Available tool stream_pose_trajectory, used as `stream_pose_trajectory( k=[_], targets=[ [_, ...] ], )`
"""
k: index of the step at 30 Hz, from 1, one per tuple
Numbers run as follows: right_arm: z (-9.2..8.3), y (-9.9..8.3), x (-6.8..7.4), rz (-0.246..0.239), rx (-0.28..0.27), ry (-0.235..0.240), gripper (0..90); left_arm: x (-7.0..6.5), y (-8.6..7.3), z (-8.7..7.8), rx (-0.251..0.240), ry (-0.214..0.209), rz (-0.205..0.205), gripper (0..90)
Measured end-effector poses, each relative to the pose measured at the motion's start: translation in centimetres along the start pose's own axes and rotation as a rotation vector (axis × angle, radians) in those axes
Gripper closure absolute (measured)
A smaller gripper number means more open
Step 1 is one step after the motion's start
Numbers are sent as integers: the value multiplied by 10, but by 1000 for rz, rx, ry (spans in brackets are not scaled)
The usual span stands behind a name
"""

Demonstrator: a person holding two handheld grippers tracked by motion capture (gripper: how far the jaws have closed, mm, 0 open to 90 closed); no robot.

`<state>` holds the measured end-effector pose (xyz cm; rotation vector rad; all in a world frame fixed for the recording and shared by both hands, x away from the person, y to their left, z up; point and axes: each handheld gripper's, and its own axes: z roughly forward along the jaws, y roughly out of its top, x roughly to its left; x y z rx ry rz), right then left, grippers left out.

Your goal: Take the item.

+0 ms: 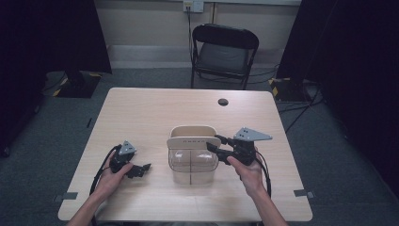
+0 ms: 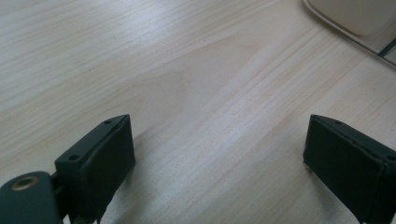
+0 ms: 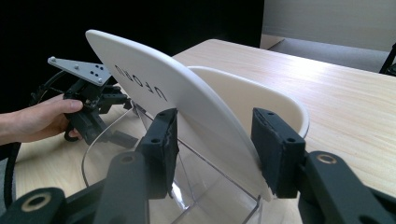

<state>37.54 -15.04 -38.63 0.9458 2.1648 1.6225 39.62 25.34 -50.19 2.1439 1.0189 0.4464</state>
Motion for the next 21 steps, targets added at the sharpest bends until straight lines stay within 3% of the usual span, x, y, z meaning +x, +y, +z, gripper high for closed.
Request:
stream_pose_trajectory(
  k=[21],
  targets=[
    [0, 0, 0, -2, 2, 0, 526, 0, 0, 0, 1, 0, 1, 81]
  ],
)
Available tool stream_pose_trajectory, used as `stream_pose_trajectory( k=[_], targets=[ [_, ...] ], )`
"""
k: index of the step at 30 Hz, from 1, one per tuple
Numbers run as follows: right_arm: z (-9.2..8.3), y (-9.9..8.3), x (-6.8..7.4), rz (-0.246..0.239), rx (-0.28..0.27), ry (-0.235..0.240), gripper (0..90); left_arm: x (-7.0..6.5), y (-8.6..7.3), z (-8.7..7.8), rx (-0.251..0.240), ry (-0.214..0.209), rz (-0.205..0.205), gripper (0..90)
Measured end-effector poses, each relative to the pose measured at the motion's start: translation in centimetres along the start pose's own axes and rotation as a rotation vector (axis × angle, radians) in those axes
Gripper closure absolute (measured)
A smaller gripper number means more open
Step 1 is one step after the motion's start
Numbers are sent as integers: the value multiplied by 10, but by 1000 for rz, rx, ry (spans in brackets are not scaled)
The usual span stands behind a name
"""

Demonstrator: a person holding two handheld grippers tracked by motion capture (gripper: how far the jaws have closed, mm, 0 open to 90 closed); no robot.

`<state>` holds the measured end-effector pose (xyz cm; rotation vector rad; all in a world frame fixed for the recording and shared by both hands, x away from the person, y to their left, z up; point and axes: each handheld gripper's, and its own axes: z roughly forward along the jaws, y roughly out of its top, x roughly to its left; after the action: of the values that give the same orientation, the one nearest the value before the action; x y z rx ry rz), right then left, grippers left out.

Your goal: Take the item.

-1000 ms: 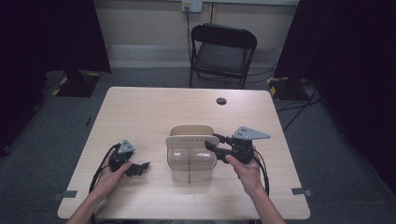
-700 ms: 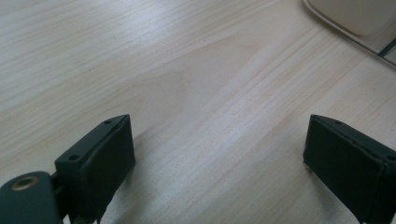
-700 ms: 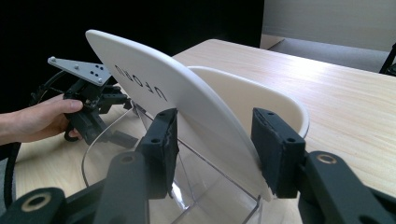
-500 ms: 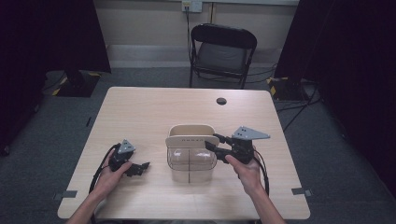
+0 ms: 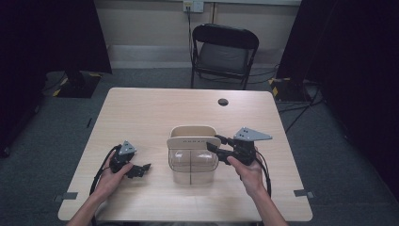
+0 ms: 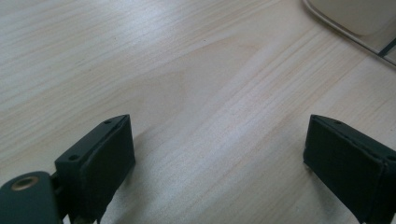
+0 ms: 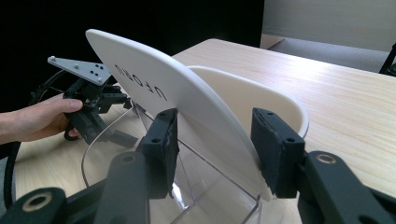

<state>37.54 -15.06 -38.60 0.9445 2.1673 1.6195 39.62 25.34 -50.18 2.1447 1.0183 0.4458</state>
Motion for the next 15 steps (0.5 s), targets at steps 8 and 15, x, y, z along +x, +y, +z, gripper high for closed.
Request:
stream_pose_trajectory(
  k=[8, 15],
  targets=[
    [0, 0, 0, -1, 0, 0, 526, 0, 0, 0, -1, 1, 0, 81],
    [0, 0, 0, 1, 0, 0, 526, 0, 0, 0, -2, 0, -3, 81]
  ],
)
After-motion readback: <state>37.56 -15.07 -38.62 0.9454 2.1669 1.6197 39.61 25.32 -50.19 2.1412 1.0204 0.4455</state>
